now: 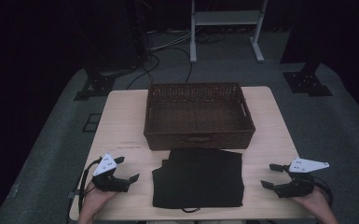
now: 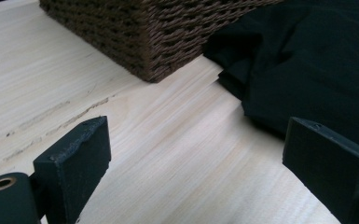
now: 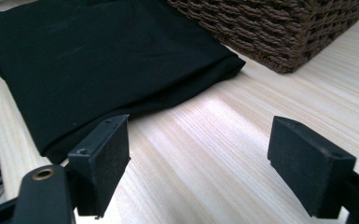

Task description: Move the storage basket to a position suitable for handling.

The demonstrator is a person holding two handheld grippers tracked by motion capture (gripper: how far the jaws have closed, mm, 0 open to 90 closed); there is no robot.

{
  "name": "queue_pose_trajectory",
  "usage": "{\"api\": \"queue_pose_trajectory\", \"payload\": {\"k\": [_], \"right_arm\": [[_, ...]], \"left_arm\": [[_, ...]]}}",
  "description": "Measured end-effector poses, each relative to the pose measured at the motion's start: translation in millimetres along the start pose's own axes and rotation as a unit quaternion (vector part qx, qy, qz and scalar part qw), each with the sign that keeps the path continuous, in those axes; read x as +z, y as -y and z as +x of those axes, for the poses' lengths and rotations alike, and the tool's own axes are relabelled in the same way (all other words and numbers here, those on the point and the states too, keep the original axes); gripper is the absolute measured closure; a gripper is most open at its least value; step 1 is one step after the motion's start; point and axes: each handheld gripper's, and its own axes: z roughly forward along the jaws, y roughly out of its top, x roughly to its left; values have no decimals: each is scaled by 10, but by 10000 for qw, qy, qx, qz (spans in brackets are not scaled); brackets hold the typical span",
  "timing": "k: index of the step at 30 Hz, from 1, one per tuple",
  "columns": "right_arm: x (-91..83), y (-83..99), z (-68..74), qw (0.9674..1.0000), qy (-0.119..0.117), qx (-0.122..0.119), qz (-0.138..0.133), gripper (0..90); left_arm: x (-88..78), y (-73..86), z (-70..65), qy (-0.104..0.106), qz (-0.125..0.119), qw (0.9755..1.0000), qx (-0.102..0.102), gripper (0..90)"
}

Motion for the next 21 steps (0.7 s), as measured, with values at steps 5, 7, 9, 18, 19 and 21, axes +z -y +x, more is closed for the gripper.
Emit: {"api": "queue_pose_trajectory", "payload": {"k": [5, 7, 9, 18, 19, 21], "right_arm": [[-32, -69, 22, 9998, -16, -142, 137, 190], [-43, -98, 27, 9997, -28, -181, 170, 190], [-54, -143, 34, 9995, -44, -228, 208, 189], [-57, -416, 118, 9975, -212, -556, 369, 190], [-56, -448, 131, 9974, -229, -561, 397, 190], [-52, -507, 147, 9967, -256, -639, 429, 190]], "left_arm": [[-45, -89, -11, 88, 106, 9997, 221, 68], [-59, -129, -13, 96, 124, 9995, 279, 68], [-67, -166, -16, 154, 134, 9993, 311, 68], [-31, -437, -145, 479, 267, 9952, 810, 68], [-27, -464, -155, 505, 282, 9947, 849, 68], [-27, -503, -165, 522, 312, 9939, 923, 68]]}}
